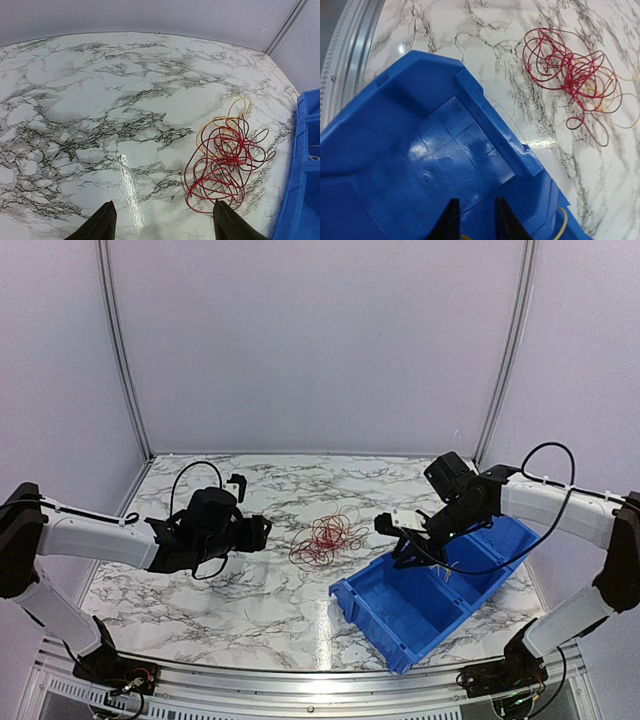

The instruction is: Untangle the cables

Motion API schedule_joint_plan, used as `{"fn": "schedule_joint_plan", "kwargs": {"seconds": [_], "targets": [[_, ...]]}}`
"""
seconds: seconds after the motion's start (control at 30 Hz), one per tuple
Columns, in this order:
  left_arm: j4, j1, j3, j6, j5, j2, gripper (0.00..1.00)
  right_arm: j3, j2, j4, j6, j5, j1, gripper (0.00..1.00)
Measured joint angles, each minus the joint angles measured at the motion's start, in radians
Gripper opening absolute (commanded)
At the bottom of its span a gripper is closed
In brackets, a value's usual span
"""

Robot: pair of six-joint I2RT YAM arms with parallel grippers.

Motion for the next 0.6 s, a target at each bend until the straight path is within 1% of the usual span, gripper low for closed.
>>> {"fn": "schedule_joint_plan", "kwargs": {"seconds": [0.03,0.07,0.2,0.33,0.47,0.6], "targets": [[0.000,0.000,0.000,0.000,0.000,0.001,0.69,0.001,0.008,-0.002,-0.005,-0.009,0.000,0.01],[0.000,0.000,0.000,0.000,0.000,0.003,0.69,0.004,0.019,-0.007,-0.005,-0.016,0.000,0.00],[0.000,0.000,0.000,0.000,0.000,0.004,0.69,0.029,0.040,-0.026,0.003,-0.029,0.000,0.00],[0.000,0.000,0.000,-0.003,0.000,0.004,0.69,0.087,0.040,-0.031,0.014,-0.040,-0.031,0.00],[0.000,0.000,0.000,-0.006,0.000,0.004,0.69,0.155,0.040,-0.031,0.042,-0.043,-0.108,0.00],[0.000,0.000,0.000,-0.007,0.000,0.005,0.69,0.171,0.030,-0.065,0.047,-0.013,-0.174,0.00]]}}
